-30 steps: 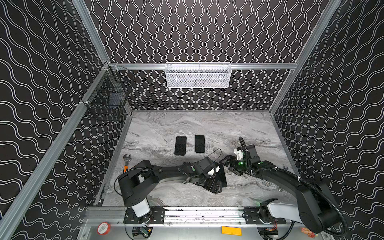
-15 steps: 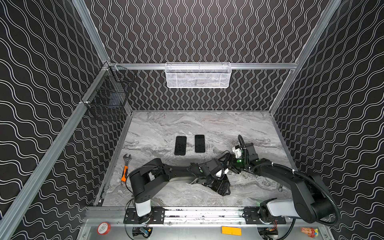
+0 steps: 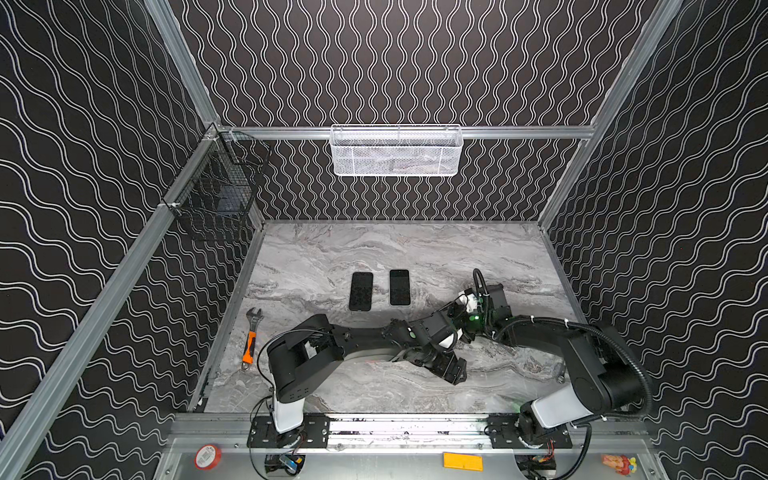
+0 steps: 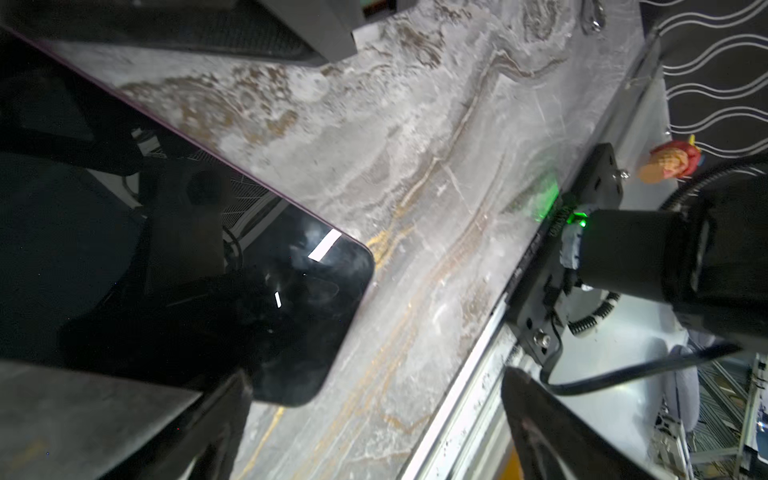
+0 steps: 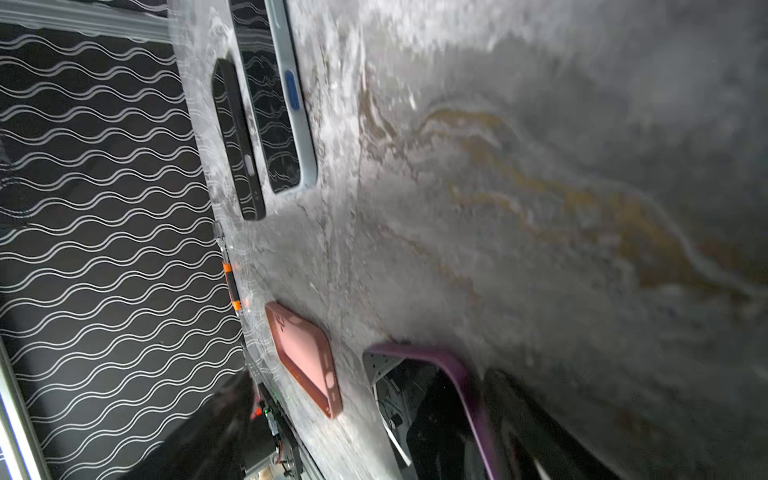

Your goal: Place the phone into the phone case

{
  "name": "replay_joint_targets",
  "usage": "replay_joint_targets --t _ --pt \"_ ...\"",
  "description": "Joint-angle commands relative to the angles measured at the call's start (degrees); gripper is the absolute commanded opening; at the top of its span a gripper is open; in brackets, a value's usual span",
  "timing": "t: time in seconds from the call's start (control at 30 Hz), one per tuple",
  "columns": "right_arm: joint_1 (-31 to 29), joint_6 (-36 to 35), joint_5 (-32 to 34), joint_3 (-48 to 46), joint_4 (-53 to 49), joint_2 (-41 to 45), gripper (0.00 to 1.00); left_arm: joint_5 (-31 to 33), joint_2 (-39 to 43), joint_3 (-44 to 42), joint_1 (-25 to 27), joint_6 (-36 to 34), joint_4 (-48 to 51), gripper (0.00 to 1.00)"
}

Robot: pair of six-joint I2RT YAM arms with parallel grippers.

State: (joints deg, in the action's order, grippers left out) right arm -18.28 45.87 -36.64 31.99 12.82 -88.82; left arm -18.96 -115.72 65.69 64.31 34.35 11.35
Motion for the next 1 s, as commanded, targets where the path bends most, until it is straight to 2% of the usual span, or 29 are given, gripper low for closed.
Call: replay_joint_targets --t 0.0,0.2,0.3,0.4,0.57,0.77,0.97 --pt "-0.75 -1.60 -3.32 0.69 -2.54 -0.76 0.89 0.36 0.14 0.77 0.02 -1.25 -6.17 0.98" --pt "2.38 -2.50 -0.60 1.67 -6.25 3.54 0.89 7.78 12.32 -2.19 -1.89 -2.97 -1.51 0.98" --pt "3.01 -3.64 2.68 2.19 -10.68 9.04 0.90 9.03 17.93 -2.38 -5.37 -5.14 2.00 0.98" --pt "3.06 -4.71 4.88 1.67 -15.22 14.98 0.90 7.85 19.86 -0.95 -10.61 -7.79 5.29 0.98" --pt "2.90 -3.44 7.20 -3.72 -23.18 26.50 0.91 1.32 15.14 4.52 -18.20 -9.25 7.58 0.98" --pt "-0.45 3.87 6.93 -13.10 -29.37 44.00 0.91 -2.07 4.96 12.18 -19.25 -9.43 7.59 0.98" --pt "-10.00 11.34 8.69 -18.77 -30.16 54.38 0.92 -7.52 -3.99 17.89 -19.16 -9.19 7.85 0.98"
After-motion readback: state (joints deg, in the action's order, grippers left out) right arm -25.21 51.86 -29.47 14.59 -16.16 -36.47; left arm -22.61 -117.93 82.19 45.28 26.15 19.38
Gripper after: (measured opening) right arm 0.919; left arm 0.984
